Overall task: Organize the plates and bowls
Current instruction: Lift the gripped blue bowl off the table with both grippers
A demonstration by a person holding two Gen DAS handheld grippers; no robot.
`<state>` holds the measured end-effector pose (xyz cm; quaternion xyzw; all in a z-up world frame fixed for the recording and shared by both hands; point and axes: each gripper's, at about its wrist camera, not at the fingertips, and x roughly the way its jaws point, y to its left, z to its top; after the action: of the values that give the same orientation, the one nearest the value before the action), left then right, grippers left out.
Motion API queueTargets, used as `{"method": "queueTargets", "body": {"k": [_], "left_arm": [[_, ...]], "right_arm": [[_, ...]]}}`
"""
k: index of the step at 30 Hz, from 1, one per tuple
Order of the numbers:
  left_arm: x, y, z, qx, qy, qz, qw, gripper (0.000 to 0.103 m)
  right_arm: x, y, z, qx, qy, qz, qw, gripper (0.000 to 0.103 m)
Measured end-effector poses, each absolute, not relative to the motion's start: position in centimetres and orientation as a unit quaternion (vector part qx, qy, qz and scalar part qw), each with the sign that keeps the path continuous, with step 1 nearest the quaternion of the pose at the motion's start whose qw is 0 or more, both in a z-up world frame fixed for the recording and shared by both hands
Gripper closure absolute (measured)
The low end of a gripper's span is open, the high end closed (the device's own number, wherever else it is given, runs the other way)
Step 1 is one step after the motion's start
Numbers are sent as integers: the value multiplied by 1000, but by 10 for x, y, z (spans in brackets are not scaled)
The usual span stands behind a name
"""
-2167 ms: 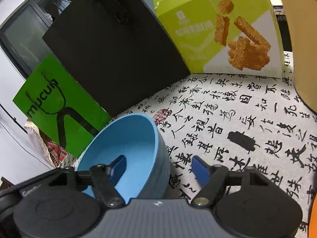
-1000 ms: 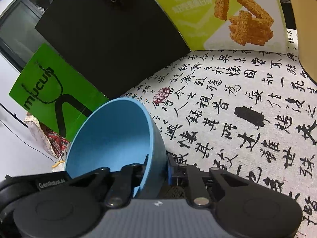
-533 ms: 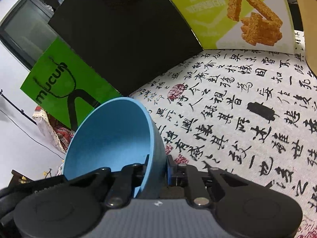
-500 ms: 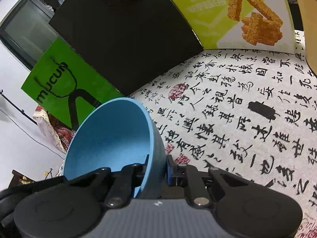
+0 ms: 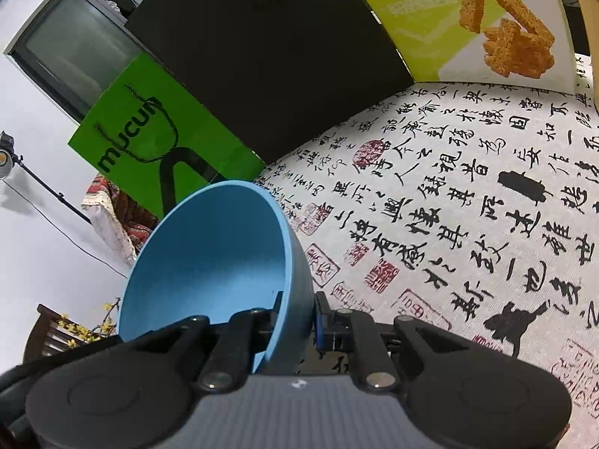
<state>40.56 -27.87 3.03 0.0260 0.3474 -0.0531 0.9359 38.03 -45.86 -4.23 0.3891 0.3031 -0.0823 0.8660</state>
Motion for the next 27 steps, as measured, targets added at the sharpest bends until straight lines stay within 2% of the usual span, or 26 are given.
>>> {"method": "queueTargets", "body": {"k": [27], "left_arm": [[376,-231,45,20,336,-49,940,92]], "right_arm": [[367,-421,-18,359,288,-43,887,90]]}}
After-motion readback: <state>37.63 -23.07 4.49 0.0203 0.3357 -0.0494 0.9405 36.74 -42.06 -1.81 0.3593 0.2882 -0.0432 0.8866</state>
